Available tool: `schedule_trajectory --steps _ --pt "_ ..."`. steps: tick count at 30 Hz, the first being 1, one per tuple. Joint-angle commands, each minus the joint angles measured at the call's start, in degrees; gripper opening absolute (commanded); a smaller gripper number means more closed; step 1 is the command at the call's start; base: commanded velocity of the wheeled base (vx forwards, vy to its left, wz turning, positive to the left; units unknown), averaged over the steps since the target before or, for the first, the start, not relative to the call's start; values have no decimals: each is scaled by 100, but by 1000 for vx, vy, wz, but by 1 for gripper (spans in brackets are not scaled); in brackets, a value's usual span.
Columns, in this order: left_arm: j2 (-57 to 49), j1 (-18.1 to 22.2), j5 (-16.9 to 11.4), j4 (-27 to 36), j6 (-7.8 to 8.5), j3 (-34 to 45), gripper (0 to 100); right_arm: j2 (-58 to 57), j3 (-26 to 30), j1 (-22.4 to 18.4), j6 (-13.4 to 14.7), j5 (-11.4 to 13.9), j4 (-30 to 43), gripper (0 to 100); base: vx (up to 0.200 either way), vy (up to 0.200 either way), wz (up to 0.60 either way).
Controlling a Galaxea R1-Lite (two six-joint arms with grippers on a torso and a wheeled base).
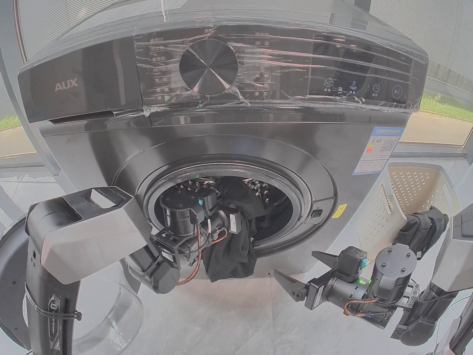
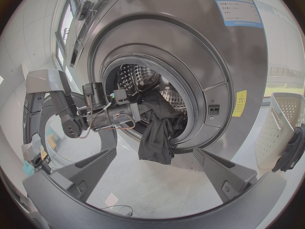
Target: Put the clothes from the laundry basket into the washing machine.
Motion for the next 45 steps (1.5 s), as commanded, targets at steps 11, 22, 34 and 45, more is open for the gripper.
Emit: schedule_trajectory --steps 11,22,34,45 --pt "1121 208 43 879 40 -1924 0 51 -8 9 30 -8 -1 100 0 0 0" --pt "1605 463 817 1732 40 -3708 0 69 1 0 39 -8 -1 100 0 0 0" --pt "1578 612 896 1890 23 -3743 0 69 1 0 39 1 -1 100 0 0 0" --pt "831 419 843 2330 5 -3013 100 60 -17 -9 48 1 -1 100 0 0 0"
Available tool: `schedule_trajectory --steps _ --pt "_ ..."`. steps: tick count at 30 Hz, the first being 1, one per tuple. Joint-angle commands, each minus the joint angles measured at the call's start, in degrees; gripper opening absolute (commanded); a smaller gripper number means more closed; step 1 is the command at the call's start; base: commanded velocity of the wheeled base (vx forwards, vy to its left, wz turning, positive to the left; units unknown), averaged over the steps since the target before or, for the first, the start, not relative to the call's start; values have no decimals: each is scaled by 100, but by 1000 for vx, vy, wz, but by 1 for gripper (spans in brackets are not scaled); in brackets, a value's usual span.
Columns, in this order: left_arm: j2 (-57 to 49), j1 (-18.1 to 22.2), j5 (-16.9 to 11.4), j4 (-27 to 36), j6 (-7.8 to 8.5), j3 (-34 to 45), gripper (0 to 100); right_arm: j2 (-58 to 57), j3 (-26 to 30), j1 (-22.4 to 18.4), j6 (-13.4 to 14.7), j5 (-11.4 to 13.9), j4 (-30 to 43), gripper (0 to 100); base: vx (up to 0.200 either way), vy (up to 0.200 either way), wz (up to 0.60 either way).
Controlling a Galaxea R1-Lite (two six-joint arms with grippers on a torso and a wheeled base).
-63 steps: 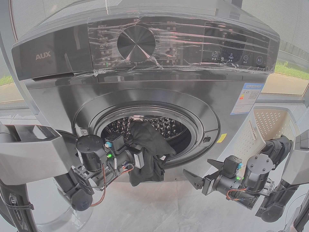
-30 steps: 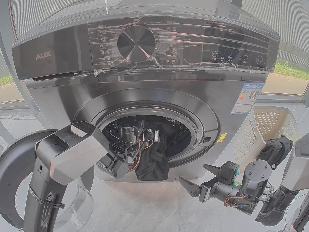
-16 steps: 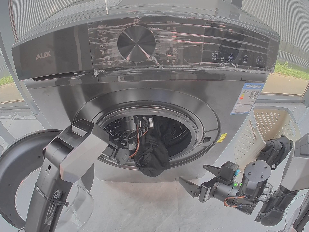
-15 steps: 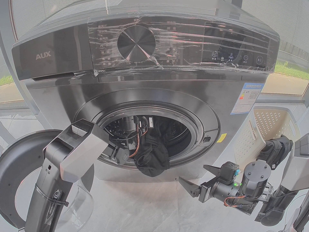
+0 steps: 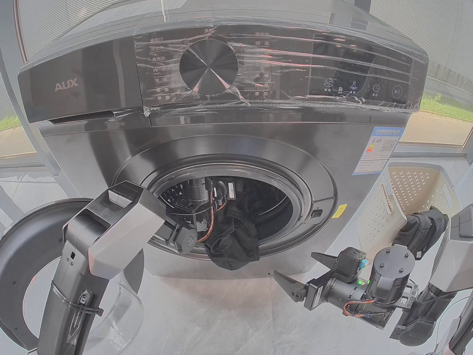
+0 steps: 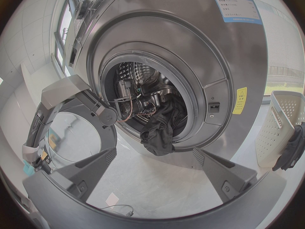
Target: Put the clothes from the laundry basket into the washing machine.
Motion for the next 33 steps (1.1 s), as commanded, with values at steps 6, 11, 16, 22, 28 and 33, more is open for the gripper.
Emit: schedule_trajectory --steps 6,11,16,22,28,33 --pt "-1400 -273 -458 1246 78 1605 100 3 -10 1 -10 1 -3 100 0 0 0" --pt "-1515 -396 -677 1413 192 2027 100 -6 -18 1 -10 1 -3 100 0 0 0" --pt "-1225 -422 -721 1343 324 2080 100 -15 -10 1 -10 1 -3 100 0 0 0" --pt "-882 -413 -721 1167 376 1974 100 -6 -18 1 -10 1 -3 100 0 0 0" --pt "-662 -422 -721 1053 368 1816 100 -6 -18 1 -1 1 -3 100 0 0 0" --pt "-601 -431 -730 1044 359 1807 0 -6 -18 1 -1 1 -3 100 0 0 0"
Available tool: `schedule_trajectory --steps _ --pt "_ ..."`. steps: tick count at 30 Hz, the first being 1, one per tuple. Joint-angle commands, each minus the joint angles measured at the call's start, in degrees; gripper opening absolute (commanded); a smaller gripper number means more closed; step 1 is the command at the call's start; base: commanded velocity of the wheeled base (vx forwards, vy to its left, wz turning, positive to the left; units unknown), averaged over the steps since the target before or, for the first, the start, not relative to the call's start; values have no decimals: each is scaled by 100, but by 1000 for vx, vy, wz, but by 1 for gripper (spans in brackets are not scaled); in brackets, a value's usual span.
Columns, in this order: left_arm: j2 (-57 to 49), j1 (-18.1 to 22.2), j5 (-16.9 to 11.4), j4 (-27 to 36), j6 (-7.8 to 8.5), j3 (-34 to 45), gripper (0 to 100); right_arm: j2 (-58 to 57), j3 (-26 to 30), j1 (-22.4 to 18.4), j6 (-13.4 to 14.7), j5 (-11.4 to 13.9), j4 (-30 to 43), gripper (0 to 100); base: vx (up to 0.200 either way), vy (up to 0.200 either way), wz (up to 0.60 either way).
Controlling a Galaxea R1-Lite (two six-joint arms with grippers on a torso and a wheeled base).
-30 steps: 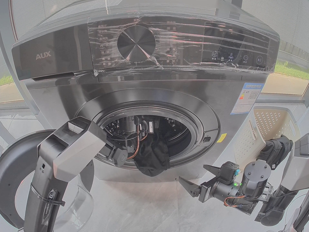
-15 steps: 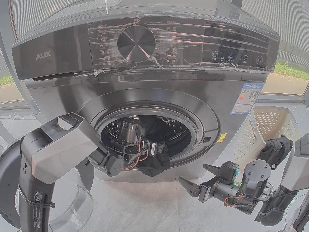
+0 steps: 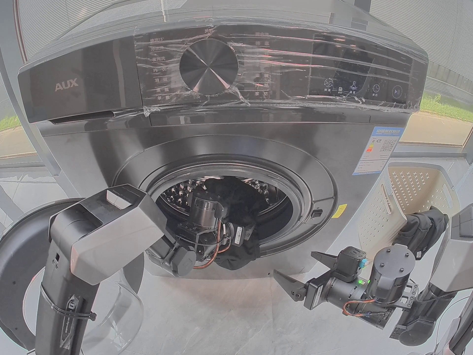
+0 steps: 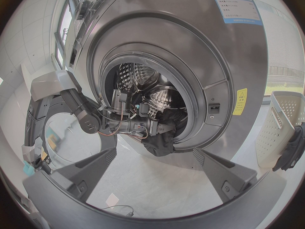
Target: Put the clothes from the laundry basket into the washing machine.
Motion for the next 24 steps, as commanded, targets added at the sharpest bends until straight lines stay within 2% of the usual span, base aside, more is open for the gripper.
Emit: schedule_trajectory --steps 1,9,16,17,24 --pt "137 -3 -1 -2 -14 -11 0 7 -1 1 1 1 -1 100 0 0 0" --pt "172 67 8 -169 -67 -117 0 25 7 10 1 1 -1 100 0 0 0" --pt "163 129 210 -362 -129 -530 0 -10 16 28 1 -8 -1 100 0 0 0" --pt "145 138 324 -406 -164 -618 0 -28 16 19 1 -8 -1 100 0 0 0" --pt "137 217 368 -450 -313 -899 0 -98 25 19 1 -8 -1 100 0 0 0"
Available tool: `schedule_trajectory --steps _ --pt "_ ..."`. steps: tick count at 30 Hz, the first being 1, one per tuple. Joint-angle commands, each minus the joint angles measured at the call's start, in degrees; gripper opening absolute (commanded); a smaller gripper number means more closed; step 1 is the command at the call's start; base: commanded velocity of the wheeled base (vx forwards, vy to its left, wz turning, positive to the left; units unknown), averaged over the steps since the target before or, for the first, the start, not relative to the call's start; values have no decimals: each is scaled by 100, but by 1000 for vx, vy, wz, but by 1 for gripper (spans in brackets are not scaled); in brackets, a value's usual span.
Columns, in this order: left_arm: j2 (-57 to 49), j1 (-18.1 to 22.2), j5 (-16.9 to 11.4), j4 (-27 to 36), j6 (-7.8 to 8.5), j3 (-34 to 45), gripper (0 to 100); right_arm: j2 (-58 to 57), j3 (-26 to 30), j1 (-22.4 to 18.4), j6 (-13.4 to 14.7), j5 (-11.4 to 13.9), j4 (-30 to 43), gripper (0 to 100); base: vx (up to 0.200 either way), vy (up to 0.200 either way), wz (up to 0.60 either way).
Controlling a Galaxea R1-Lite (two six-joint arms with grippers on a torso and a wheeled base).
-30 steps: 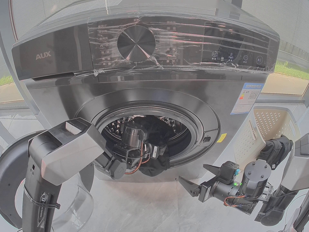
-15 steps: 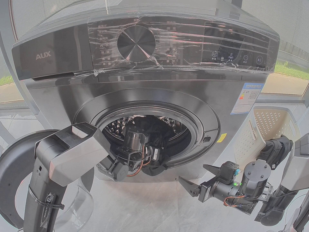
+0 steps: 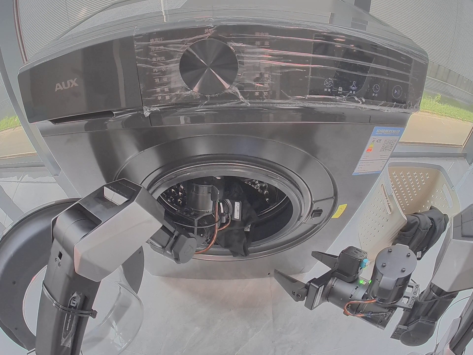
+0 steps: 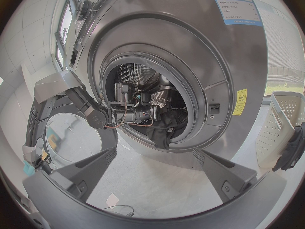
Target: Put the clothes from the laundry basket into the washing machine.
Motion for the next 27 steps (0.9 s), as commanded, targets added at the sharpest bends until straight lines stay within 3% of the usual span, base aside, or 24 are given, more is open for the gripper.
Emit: schedule_trajectory --steps 1,7,8,20,27 --pt "-15 53 15 -3 -44 -160 0 -57 -2 4 -1 -1 -1 100 0 0 0" --pt "12 106 85 -20 -88 -336 0 -57 -2 13 -1 -10 -1 100 0 0 0" --pt "21 106 85 -20 -88 -354 100 -57 -2 13 -1 -10 -1 100 0 0 0" --pt "-103 80 85 -135 -97 7 100 -189 -2 13 -10 -10 -1 100 0 0 0" --pt "-419 -43 15 -302 -79 745 100 -479 51 -5 -28 -10 -1 100 0 0 0"
